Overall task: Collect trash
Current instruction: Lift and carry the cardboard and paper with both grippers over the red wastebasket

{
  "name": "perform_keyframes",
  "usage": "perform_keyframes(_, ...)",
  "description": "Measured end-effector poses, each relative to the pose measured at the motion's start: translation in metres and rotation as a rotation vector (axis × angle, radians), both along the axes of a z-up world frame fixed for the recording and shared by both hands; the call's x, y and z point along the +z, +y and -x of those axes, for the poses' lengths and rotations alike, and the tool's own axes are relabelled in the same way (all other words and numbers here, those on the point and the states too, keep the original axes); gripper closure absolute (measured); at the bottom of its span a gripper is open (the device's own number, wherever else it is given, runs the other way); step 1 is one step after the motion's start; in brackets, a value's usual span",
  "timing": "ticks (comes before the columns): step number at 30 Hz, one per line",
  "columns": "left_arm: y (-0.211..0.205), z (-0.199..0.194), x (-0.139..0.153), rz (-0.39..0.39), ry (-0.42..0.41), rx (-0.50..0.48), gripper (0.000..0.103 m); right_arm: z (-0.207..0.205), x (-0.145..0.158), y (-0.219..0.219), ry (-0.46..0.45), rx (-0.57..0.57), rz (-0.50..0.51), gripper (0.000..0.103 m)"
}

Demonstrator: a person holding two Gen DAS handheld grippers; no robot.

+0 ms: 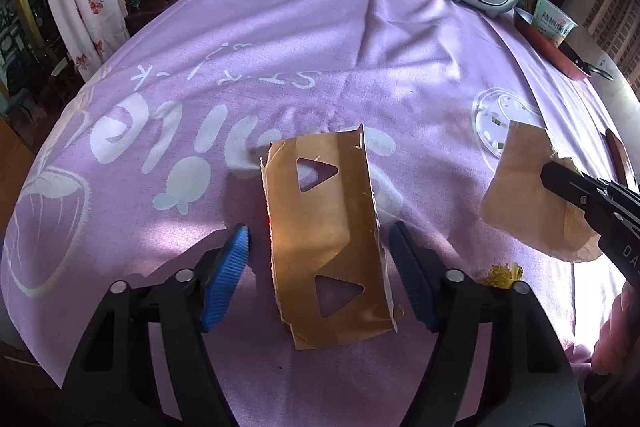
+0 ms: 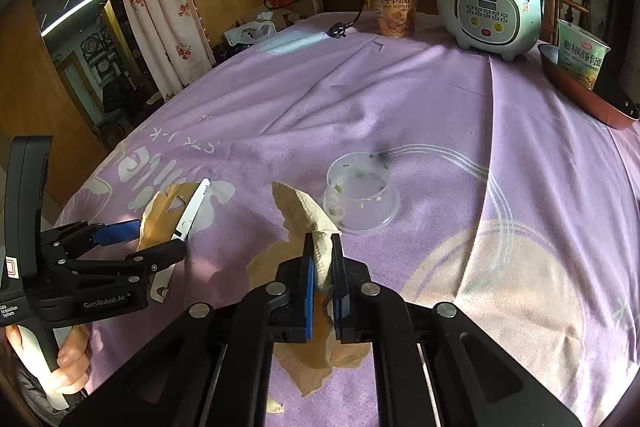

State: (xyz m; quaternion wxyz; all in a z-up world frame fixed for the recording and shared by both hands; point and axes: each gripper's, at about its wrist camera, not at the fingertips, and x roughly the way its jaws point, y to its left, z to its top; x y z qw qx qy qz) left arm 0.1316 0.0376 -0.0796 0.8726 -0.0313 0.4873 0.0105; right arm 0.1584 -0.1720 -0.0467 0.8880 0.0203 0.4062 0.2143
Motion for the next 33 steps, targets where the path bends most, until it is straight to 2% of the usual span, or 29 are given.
perform_keyframes(1, 0.000, 0.001, 0.001, 0.004, -0.008, -0.005, 0.048, 0.000, 0.000, -0.001, -0.002, -0.003, -0.003, 0.094)
perform_keyframes(9, 0.000, 0.015, 0.017, 0.029, -0.117, -0.027, 0.049, -0.002, 0.004, -0.008, -0.011, -0.023, -0.035, 0.094)
perform_keyframes(18, 0.016, 0.037, 0.031, 0.014, -0.156, 0.037, 0.049, 0.004, 0.015, -0.013, -0.056, -0.020, -0.089, 0.096)
perform_keyframes(22, 0.040, 0.058, 0.048, 0.032, -0.184, 0.081, 0.049, 0.008, 0.022, -0.013, -0.086, -0.004, -0.123, 0.096)
perform_keyframes(27, 0.076, 0.093, 0.068, 0.013, -0.233, 0.161, 0.049, 0.017, 0.032, -0.005, -0.067, 0.005, -0.193, 0.096)
perform_keyframes(33, 0.126, 0.137, 0.080, -0.018, -0.278, 0.280, 0.049, 0.043, 0.056, 0.042, -0.093, 0.100, -0.211, 0.096)
